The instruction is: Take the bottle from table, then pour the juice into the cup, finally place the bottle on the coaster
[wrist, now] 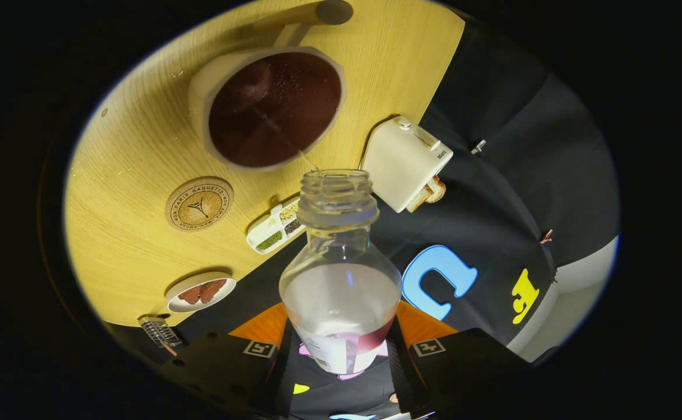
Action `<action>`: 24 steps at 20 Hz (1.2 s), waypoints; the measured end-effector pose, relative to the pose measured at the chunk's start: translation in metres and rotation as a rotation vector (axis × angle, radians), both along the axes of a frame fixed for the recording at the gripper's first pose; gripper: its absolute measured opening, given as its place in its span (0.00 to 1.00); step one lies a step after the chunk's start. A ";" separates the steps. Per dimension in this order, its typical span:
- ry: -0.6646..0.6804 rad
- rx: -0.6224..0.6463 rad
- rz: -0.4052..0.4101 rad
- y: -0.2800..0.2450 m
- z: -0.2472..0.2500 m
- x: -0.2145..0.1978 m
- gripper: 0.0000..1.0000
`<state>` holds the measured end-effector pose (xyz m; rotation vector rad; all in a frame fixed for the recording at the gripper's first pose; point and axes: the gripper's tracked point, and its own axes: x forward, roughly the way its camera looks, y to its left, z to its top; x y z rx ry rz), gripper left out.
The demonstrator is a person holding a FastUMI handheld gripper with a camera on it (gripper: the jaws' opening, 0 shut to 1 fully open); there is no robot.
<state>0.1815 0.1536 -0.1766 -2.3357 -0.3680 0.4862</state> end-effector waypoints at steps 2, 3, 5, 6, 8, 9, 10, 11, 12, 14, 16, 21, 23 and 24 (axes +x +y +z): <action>-0.002 -0.005 -0.002 -0.001 0.001 0.000 0.69; -0.002 -0.007 -0.002 -0.001 0.001 -0.001 0.69; -0.001 -0.008 0.007 0.001 0.001 -0.001 0.69; 0.000 -0.007 0.011 0.003 0.001 -0.002 0.69; 0.003 -0.006 0.013 0.004 0.000 -0.002 0.69; 0.002 -0.007 0.013 0.004 -0.001 -0.003 0.69; 0.003 -0.007 0.012 0.005 0.000 -0.002 0.69; 0.003 -0.004 0.012 0.005 0.000 -0.002 0.69; 0.004 -0.003 0.014 0.006 -0.001 -0.002 0.69; 0.005 0.004 0.017 0.007 -0.001 -0.003 0.69; 0.016 0.024 0.007 0.004 -0.003 -0.003 0.69; 0.043 0.085 -0.006 -0.002 -0.009 -0.007 0.69; 0.067 0.147 -0.043 -0.012 -0.013 -0.007 0.69; 0.086 0.190 -0.073 -0.017 -0.017 -0.007 0.69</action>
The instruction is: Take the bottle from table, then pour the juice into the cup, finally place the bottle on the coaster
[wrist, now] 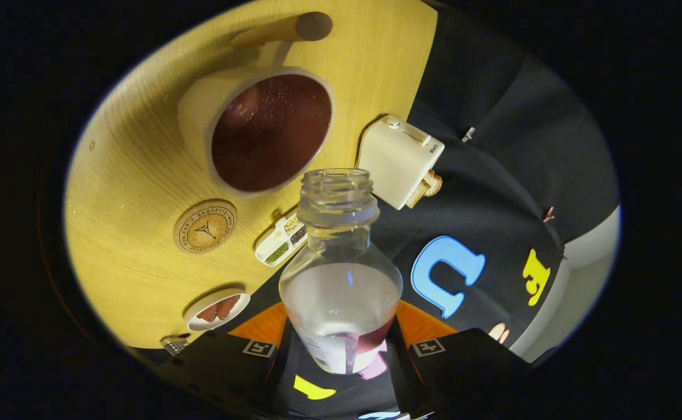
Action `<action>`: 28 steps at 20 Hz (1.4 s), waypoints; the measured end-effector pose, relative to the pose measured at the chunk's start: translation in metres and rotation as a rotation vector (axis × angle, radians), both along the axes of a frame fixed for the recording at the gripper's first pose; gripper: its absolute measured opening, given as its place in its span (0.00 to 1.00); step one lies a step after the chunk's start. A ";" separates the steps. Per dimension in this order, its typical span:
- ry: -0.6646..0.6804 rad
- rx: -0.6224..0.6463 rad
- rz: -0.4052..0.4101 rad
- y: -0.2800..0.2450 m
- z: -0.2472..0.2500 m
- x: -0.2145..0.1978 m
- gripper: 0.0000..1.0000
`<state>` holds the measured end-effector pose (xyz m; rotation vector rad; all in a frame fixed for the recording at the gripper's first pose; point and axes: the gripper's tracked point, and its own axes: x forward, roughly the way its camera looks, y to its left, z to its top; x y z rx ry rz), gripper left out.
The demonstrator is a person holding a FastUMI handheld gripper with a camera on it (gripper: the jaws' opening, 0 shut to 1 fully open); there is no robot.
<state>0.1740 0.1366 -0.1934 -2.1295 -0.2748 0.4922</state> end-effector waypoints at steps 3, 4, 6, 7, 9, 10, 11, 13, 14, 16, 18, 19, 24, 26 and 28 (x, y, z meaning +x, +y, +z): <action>0.048 0.166 -0.087 -0.010 -0.004 -0.001 0.69; 0.074 0.234 -0.128 -0.015 -0.006 -0.001 0.69; 0.127 0.421 -0.190 -0.018 -0.004 -0.003 0.69; 0.154 0.520 -0.225 -0.021 -0.001 -0.004 0.69; 0.211 0.701 -0.300 -0.028 0.002 0.000 0.70; 0.240 0.780 -0.337 -0.030 0.004 0.003 0.69; 0.264 0.853 -0.372 -0.033 0.006 0.004 0.69; 0.311 0.979 -0.438 -0.044 0.010 0.007 0.70; 0.327 1.040 -0.467 -0.051 0.014 0.010 0.70; 0.366 1.194 -0.500 -0.060 0.025 0.014 0.70; 0.432 1.362 -0.516 -0.062 0.036 0.018 0.70; 0.474 1.441 -0.522 -0.061 0.040 0.019 0.70; 0.634 1.742 -0.508 -0.058 0.041 0.031 0.70; 0.677 1.840 -0.464 -0.052 0.038 0.039 0.70; 0.695 1.925 -0.443 -0.050 0.024 0.045 0.69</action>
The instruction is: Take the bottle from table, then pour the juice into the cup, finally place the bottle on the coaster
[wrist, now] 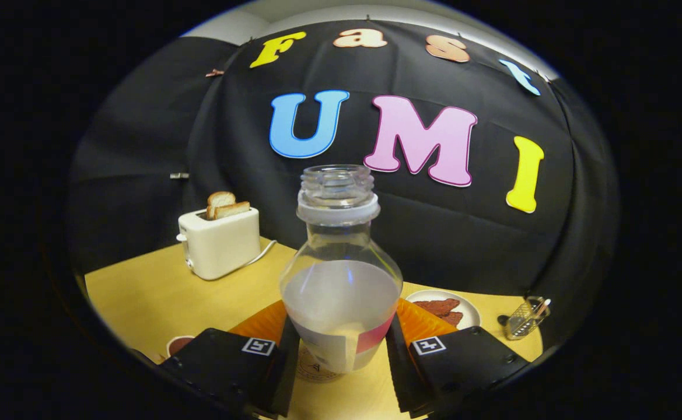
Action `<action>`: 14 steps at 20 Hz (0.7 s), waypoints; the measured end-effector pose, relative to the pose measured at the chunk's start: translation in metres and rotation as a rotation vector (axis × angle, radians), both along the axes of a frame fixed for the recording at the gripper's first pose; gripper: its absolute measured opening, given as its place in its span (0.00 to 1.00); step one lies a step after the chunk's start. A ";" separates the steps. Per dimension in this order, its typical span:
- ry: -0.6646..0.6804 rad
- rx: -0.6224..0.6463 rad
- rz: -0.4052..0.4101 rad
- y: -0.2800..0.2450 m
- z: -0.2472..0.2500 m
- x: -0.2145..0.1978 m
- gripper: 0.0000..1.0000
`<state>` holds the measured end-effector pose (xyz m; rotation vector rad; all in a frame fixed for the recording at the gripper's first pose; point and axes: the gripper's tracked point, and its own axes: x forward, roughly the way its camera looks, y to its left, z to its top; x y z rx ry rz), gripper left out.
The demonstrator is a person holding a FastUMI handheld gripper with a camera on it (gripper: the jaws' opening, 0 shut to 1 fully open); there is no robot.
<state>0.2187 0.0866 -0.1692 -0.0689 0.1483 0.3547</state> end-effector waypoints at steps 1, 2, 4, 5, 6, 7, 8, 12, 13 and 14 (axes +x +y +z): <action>0.006 0.030 -0.010 -0.001 -0.005 0.002 0.69; 0.016 0.055 -0.016 0.000 -0.011 0.004 0.69; 0.027 0.081 -0.027 0.003 -0.025 0.010 0.69; 0.027 0.089 -0.023 0.006 -0.031 0.013 0.70; 0.028 0.094 -0.020 0.010 -0.037 0.015 0.70; 0.022 0.096 -0.017 0.012 -0.042 0.017 0.70; 0.018 0.087 -0.021 0.011 -0.047 0.020 0.70; 0.035 0.054 -0.020 0.012 -0.071 0.020 0.71; 0.038 0.050 -0.026 0.011 -0.075 0.020 0.71; 0.042 0.050 -0.025 0.011 -0.079 0.017 0.73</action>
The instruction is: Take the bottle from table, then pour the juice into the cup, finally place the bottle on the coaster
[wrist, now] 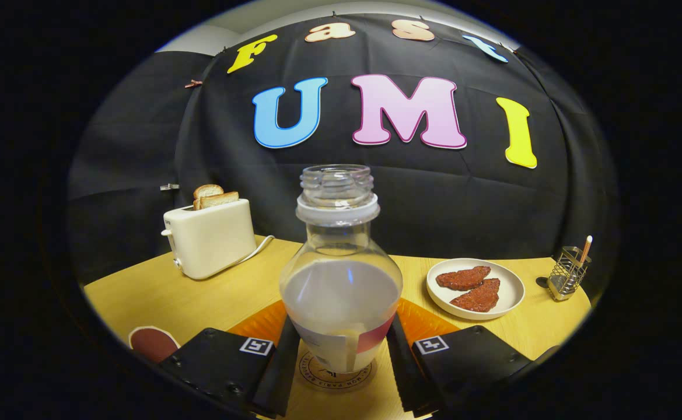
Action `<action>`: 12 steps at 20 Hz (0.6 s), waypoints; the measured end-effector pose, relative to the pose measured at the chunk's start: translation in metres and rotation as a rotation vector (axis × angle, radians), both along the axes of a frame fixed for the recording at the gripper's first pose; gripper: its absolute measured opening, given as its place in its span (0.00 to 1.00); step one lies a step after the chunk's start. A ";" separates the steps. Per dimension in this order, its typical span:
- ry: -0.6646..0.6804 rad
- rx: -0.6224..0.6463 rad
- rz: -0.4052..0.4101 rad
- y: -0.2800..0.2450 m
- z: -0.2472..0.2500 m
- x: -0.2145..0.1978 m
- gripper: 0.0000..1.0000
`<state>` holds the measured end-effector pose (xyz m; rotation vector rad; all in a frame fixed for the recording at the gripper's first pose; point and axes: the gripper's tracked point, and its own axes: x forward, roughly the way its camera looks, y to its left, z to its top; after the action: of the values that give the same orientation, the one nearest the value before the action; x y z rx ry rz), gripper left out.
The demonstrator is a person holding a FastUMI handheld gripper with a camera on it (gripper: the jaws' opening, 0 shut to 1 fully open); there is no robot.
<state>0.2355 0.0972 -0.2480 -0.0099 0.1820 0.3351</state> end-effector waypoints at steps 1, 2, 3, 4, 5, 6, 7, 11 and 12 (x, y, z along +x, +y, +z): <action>0.003 0.003 0.000 0.000 -0.002 0.000 0.73; 0.003 0.006 -0.002 0.000 -0.003 -0.001 0.73; 0.005 0.012 -0.001 0.001 -0.004 0.000 0.74; 0.010 0.019 -0.001 0.003 -0.005 -0.001 0.74; 0.017 0.024 -0.001 0.004 -0.005 -0.001 0.75; 0.022 0.024 -0.003 0.005 -0.008 -0.002 0.75; 0.029 0.018 -0.004 0.005 -0.011 -0.002 0.75; 0.046 -0.017 -0.005 0.006 -0.020 -0.003 0.77; 0.044 -0.020 -0.002 0.007 -0.019 -0.004 0.80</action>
<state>0.2320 0.1040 -0.2670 -0.0217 0.2284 0.3314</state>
